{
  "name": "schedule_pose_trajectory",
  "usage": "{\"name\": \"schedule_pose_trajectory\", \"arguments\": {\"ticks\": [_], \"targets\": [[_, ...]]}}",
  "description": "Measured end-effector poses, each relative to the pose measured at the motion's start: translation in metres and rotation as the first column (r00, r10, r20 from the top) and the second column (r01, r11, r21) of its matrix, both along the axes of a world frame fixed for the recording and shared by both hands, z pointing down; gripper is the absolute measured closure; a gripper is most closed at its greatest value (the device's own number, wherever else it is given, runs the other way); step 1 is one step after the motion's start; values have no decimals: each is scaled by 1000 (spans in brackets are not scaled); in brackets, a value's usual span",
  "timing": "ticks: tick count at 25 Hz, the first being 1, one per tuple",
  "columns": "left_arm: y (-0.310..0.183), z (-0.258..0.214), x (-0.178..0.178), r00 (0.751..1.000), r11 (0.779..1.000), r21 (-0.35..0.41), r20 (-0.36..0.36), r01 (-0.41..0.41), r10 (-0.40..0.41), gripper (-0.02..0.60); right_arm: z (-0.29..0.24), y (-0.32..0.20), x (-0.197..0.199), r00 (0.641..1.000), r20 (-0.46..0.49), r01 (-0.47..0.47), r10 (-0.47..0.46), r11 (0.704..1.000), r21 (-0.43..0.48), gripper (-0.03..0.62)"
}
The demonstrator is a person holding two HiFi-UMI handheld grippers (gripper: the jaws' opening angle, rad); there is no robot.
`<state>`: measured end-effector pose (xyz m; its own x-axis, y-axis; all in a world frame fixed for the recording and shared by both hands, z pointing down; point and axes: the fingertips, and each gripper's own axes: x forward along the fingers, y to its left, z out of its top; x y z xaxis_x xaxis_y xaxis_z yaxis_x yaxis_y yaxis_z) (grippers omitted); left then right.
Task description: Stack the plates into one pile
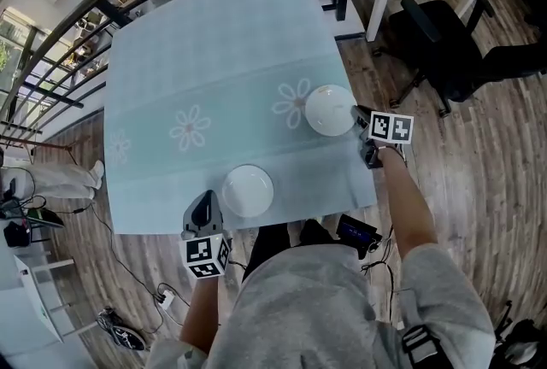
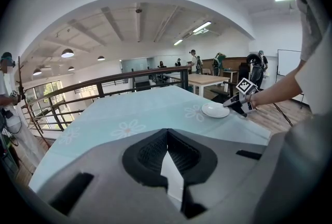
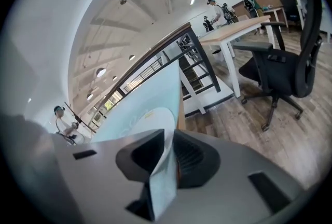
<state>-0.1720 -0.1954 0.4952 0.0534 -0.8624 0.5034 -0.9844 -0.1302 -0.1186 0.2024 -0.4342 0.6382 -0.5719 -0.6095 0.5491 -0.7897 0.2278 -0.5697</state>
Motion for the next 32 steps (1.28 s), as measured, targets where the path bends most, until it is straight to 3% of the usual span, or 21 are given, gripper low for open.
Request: {"name": "schedule_pose_trajectory", "arguments": {"ticks": [4, 10, 18, 27, 30, 32], "targets": [[3, 4, 1, 1000, 1000, -4, 1, 1, -1, 561, 1, 1, 0, 992, 124, -28, 34, 998, -48, 533], [7, 8, -4, 1000, 1000, -20, -6, 9, -10, 561, 2, 2, -5, 991, 131, -4, 17, 995, -102, 537], [5, 15, -4, 1000, 1000, -31, -22, 2, -3, 561, -2, 3, 18, 982, 171, -64, 83, 991, -114, 549], [1, 15, 8, 999, 999, -36, -28, -37, 36, 561, 8, 36, 34, 950, 291, -70, 110, 987, -146, 548], [3, 15, 9, 999, 998, -39, -22, -40, 39, 561, 11, 33, 30, 937, 331, -71, 115, 987, -142, 473], [6, 15, 7, 999, 998, -42, -18, -38, 37, 561, 14, 29, 27, 927, 351, -85, 132, 986, -146, 457]]}}
